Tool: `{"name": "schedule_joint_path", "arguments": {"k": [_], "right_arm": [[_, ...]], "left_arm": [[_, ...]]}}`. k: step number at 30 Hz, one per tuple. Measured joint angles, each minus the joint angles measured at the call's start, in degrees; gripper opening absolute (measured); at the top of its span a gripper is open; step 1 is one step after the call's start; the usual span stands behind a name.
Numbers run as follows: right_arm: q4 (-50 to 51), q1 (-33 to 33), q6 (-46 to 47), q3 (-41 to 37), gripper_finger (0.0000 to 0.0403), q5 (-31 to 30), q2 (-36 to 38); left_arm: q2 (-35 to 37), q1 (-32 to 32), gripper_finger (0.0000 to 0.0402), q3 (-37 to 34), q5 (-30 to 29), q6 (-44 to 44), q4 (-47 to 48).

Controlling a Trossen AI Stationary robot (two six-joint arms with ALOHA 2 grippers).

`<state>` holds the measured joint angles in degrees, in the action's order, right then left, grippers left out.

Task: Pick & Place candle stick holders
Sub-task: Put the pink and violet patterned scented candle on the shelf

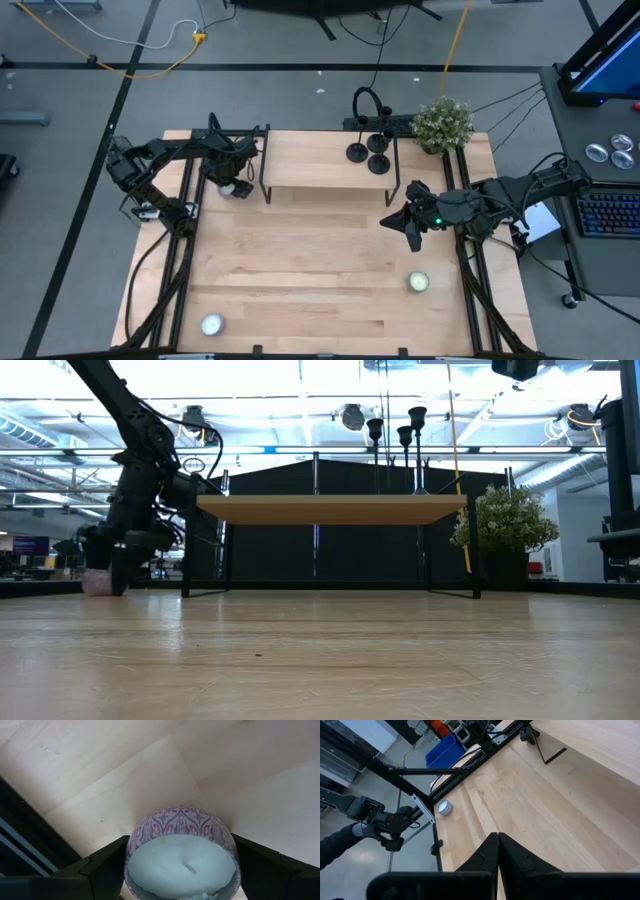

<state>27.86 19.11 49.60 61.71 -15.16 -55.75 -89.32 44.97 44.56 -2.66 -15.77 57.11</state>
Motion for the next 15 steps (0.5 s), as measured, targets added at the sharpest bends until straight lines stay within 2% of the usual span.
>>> {"name": "schedule_joint_path", "arguments": {"k": [4, 8, 15], "right_arm": [[0.0, 0.0, -0.8, 0.0, 0.0000, 0.0, 0.0], [0.0, 0.0, -0.8, 0.0, 0.0000, 0.0, 0.0], [0.1, 0.0, -1.6, 0.0, 0.0000, 0.0, 0.0]], "left_arm": [[0.9, 0.0, 0.0298, -0.1, 0.6, 0.0, 0.5], [4.0, 0.0, 0.0298, -0.1, 0.9, -0.7, 1.4], [11.0, 0.0, 0.0321, 4.7, 1.1, -1.8, 11.4]]}}
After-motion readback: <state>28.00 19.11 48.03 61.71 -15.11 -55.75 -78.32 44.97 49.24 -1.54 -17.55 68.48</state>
